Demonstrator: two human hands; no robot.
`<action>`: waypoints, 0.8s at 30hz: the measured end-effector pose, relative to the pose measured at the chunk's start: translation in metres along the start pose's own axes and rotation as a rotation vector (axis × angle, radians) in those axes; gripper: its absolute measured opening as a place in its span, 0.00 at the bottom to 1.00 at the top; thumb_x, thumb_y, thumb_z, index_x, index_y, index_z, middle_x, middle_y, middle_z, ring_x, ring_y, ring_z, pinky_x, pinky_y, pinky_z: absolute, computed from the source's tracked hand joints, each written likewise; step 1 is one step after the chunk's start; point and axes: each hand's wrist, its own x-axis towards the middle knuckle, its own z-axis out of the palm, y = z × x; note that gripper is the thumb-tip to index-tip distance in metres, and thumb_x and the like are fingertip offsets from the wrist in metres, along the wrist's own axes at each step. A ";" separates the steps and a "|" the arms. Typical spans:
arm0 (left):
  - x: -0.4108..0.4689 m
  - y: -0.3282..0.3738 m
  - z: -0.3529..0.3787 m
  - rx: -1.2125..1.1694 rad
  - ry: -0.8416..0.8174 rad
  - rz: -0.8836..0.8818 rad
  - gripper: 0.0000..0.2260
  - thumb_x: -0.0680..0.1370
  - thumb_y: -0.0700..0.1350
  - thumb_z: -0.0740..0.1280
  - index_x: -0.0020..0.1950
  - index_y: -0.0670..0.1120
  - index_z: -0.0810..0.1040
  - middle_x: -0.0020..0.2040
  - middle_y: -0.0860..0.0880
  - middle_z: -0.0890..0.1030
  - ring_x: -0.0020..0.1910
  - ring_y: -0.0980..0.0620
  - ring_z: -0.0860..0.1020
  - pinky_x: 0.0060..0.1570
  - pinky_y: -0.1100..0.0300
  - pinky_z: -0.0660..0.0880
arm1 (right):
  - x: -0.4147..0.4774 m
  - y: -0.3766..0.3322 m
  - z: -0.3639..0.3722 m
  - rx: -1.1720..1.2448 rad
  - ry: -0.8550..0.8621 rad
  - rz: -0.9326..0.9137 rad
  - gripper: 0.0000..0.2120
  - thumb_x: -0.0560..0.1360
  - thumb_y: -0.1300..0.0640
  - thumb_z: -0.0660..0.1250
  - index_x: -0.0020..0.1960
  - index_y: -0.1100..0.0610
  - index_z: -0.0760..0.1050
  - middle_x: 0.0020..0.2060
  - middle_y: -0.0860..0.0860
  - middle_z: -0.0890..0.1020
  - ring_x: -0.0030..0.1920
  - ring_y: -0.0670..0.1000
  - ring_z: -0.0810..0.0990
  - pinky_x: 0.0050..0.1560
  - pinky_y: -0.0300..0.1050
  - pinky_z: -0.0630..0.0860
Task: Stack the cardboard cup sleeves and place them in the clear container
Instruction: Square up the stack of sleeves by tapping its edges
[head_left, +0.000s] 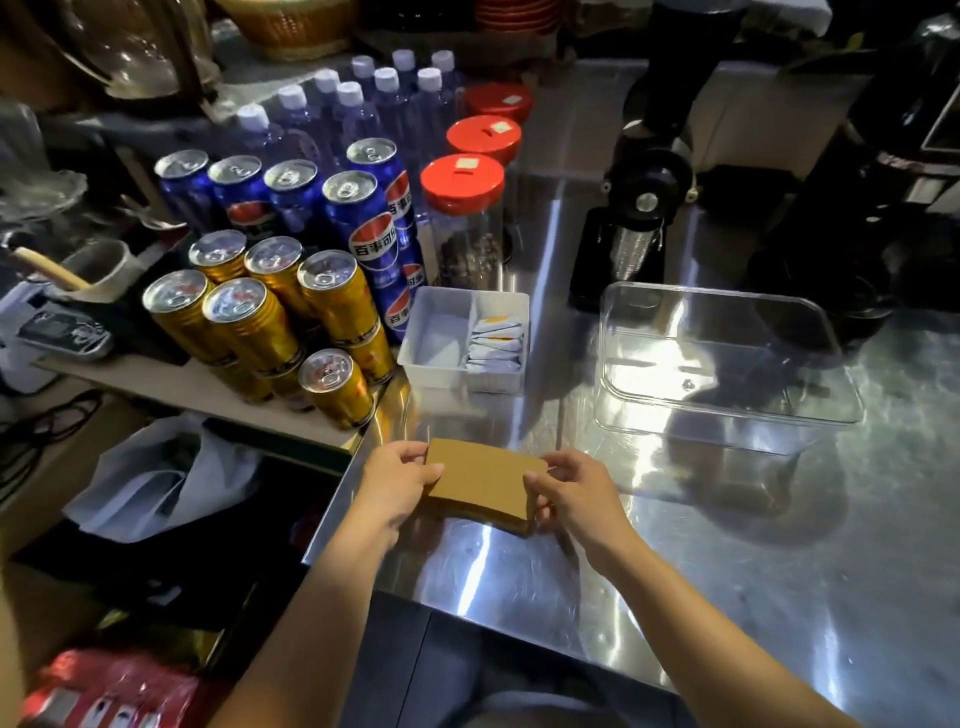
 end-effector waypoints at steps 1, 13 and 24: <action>0.001 -0.002 -0.001 0.003 -0.002 -0.016 0.17 0.72 0.35 0.69 0.60 0.39 0.75 0.55 0.40 0.80 0.51 0.45 0.78 0.52 0.53 0.75 | 0.000 0.001 0.001 -0.014 -0.008 0.016 0.13 0.72 0.64 0.67 0.55 0.64 0.71 0.38 0.57 0.77 0.31 0.52 0.75 0.30 0.48 0.74; 0.007 -0.005 -0.012 0.087 -0.186 -0.205 0.29 0.66 0.45 0.75 0.63 0.38 0.69 0.56 0.38 0.78 0.53 0.41 0.78 0.46 0.48 0.79 | 0.001 -0.003 0.008 -0.214 0.025 0.099 0.30 0.62 0.51 0.77 0.57 0.56 0.65 0.41 0.45 0.74 0.39 0.43 0.73 0.30 0.33 0.65; -0.001 -0.010 0.001 -0.180 -0.300 -0.184 0.19 0.62 0.31 0.75 0.51 0.39 0.78 0.44 0.42 0.82 0.42 0.45 0.81 0.31 0.60 0.78 | -0.002 -0.007 -0.009 -0.019 -0.252 0.121 0.08 0.66 0.67 0.73 0.43 0.66 0.77 0.25 0.49 0.82 0.25 0.45 0.80 0.22 0.34 0.73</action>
